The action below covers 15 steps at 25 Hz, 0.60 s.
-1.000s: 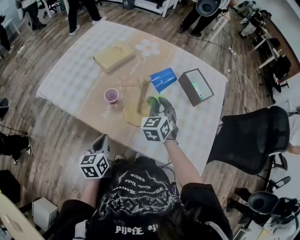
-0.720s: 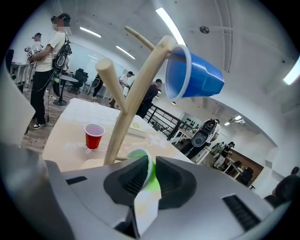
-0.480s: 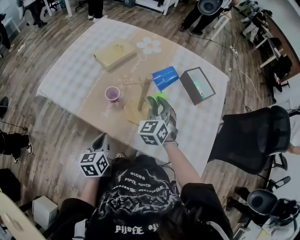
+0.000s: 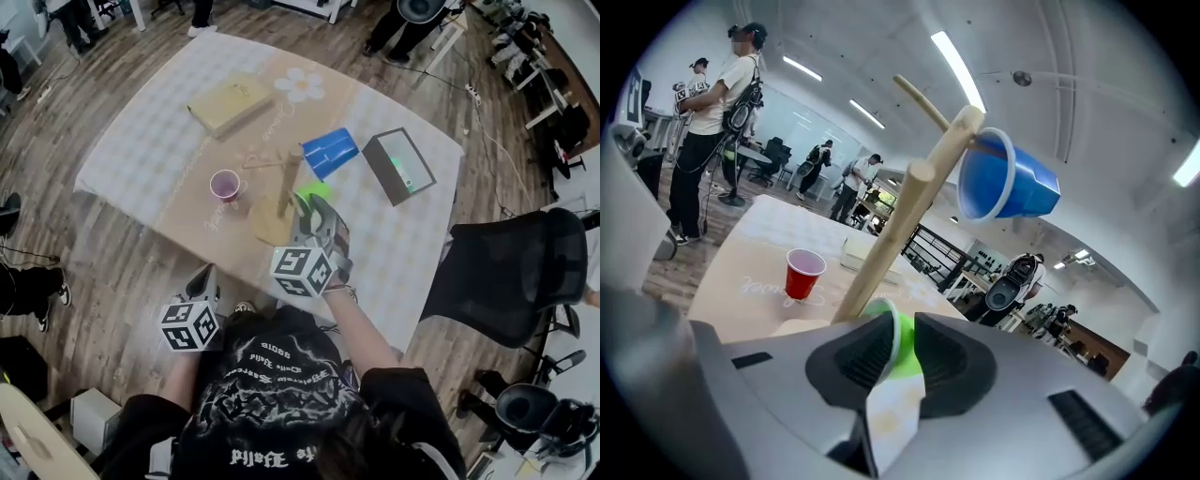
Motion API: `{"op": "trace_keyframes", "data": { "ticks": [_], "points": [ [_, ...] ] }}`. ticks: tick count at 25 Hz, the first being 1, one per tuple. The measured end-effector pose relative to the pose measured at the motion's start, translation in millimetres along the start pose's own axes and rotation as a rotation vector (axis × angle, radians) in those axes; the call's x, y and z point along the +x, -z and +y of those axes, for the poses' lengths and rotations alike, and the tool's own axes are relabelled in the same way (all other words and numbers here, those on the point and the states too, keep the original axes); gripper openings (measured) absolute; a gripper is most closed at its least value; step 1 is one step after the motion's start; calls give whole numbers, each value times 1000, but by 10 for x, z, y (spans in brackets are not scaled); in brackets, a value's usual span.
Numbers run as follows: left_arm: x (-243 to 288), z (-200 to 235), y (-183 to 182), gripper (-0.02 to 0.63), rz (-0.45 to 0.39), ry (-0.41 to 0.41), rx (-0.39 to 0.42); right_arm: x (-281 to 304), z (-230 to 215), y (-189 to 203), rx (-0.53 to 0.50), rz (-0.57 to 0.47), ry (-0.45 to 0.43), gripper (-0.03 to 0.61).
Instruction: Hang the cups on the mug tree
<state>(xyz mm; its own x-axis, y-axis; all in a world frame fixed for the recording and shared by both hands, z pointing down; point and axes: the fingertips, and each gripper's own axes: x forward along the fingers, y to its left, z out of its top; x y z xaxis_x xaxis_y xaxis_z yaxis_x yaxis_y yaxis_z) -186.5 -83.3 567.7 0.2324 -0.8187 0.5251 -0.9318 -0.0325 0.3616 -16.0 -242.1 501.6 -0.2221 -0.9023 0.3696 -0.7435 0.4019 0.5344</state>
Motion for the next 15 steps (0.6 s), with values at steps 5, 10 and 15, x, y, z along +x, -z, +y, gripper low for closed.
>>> {"op": "trace_keyframes", "data": {
  "ticks": [5,10,15],
  "points": [
    [40,-3,-10,20,3,-7,-6,-25,44,6,-4,-13,-15,83],
    [101,-33,-32,20,8,-7,-4,-39,111,3,12,-18,-31,95],
    [153,-55,-54,21,5,-13,-6,-79,191,21,81,-16,-80,111]
  ]
}}
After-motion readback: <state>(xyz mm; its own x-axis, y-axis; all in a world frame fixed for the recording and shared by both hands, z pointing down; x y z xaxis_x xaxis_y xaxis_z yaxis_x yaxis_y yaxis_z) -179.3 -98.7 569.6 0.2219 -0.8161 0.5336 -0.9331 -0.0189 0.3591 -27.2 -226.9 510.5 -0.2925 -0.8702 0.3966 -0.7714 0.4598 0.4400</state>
